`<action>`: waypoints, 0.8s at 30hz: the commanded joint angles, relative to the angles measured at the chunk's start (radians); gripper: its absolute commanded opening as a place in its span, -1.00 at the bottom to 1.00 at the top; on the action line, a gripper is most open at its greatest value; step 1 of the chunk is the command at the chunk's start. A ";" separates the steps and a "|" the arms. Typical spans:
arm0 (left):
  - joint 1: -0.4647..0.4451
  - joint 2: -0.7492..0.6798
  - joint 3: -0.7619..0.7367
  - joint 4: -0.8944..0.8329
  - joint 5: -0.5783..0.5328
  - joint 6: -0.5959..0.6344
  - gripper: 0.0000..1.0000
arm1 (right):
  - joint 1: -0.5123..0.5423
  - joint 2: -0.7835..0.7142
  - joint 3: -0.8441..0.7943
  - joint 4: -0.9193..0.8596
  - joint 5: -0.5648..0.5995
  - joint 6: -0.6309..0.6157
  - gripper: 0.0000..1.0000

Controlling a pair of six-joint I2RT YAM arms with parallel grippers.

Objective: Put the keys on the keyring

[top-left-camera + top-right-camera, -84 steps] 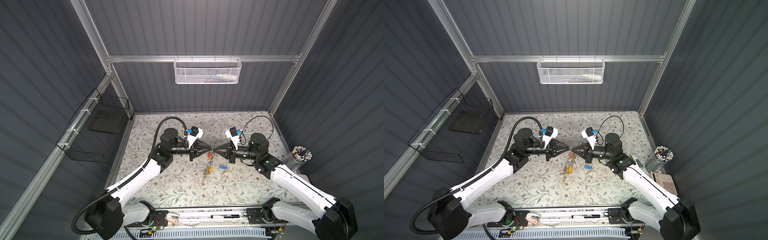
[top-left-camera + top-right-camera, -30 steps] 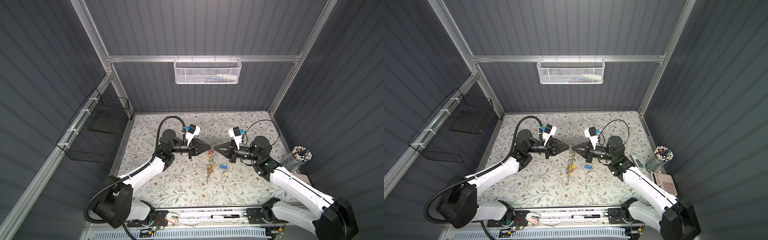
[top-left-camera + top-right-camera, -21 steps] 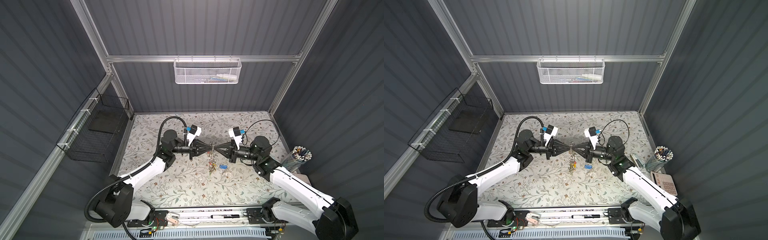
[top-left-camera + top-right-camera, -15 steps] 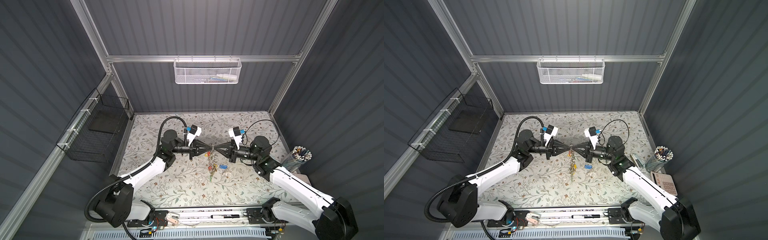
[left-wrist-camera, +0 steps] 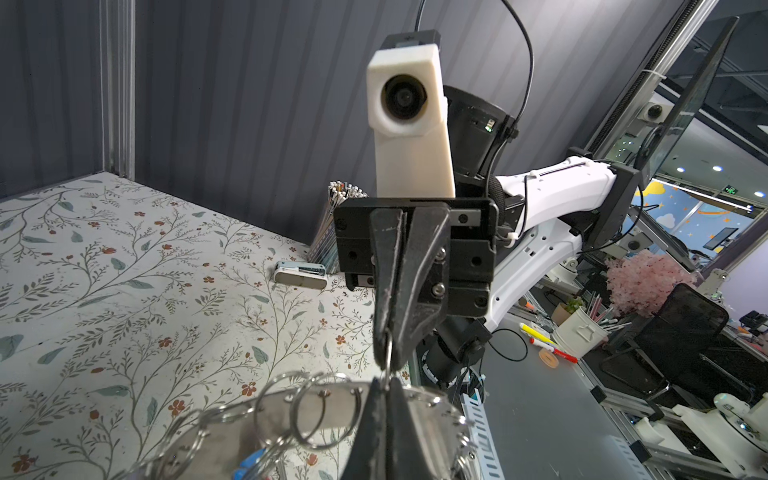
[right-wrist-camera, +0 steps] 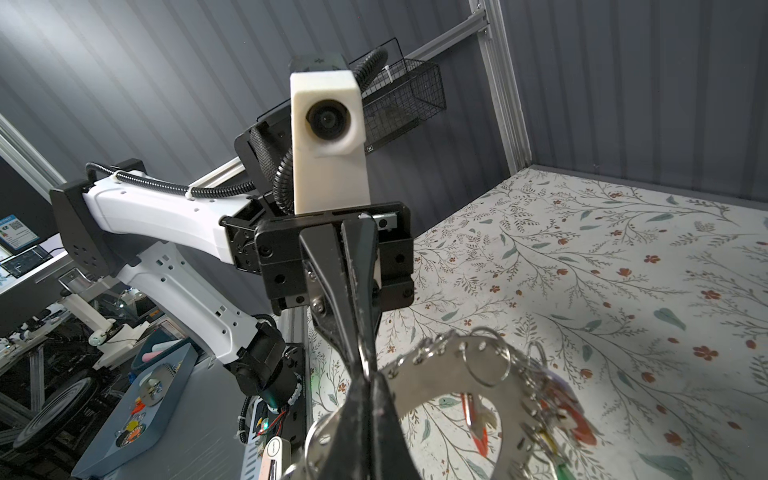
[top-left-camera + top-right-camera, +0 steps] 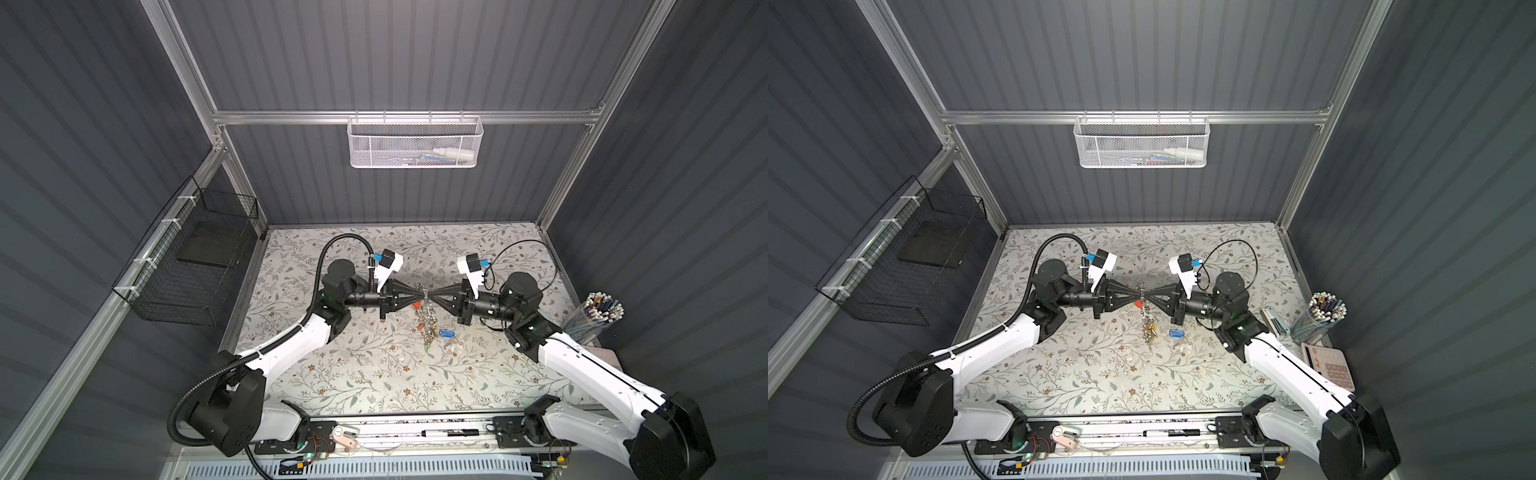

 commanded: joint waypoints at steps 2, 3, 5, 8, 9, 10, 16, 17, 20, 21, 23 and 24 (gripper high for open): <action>-0.009 -0.054 0.064 -0.181 -0.051 0.119 -1.00 | -0.023 -0.006 -0.009 0.077 -0.042 0.038 -0.71; -0.011 -0.062 0.073 -0.224 -0.058 0.144 -1.00 | -0.034 -0.009 -0.011 0.093 -0.049 0.056 -0.66; -0.014 -0.075 0.086 -0.287 -0.076 0.187 -1.00 | -0.059 -0.015 -0.031 0.152 -0.063 0.102 -0.54; -0.017 -0.085 0.111 -0.368 -0.087 0.235 -1.00 | -0.088 -0.024 -0.049 0.195 -0.077 0.137 -0.40; -0.017 -0.086 0.120 -0.393 -0.089 0.250 -1.00 | -0.092 -0.028 -0.051 0.186 -0.076 0.134 -0.35; -0.020 -0.087 0.132 -0.426 -0.096 0.269 -1.00 | -0.095 -0.032 -0.051 0.177 -0.074 0.130 -0.31; -0.043 -0.073 0.228 -0.622 -0.132 0.378 -1.00 | -0.097 -0.023 -0.060 0.198 -0.084 0.142 -0.16; -0.046 -0.069 0.241 -0.643 -0.135 0.389 -1.00 | -0.095 -0.019 -0.061 0.201 -0.087 0.142 -0.15; -0.053 -0.054 0.273 -0.688 -0.139 0.409 -1.00 | -0.090 -0.005 -0.060 0.203 -0.094 0.140 -0.16; -0.056 -0.048 0.288 -0.705 -0.137 0.418 -1.00 | -0.087 -0.002 -0.059 0.201 -0.095 0.138 -0.16; -0.059 -0.036 0.311 -0.735 -0.141 0.431 -1.00 | -0.081 0.005 -0.055 0.202 -0.098 0.136 -0.19; -0.061 -0.032 0.317 -0.743 -0.139 0.433 -1.00 | -0.077 0.008 -0.053 0.201 -0.100 0.134 -0.21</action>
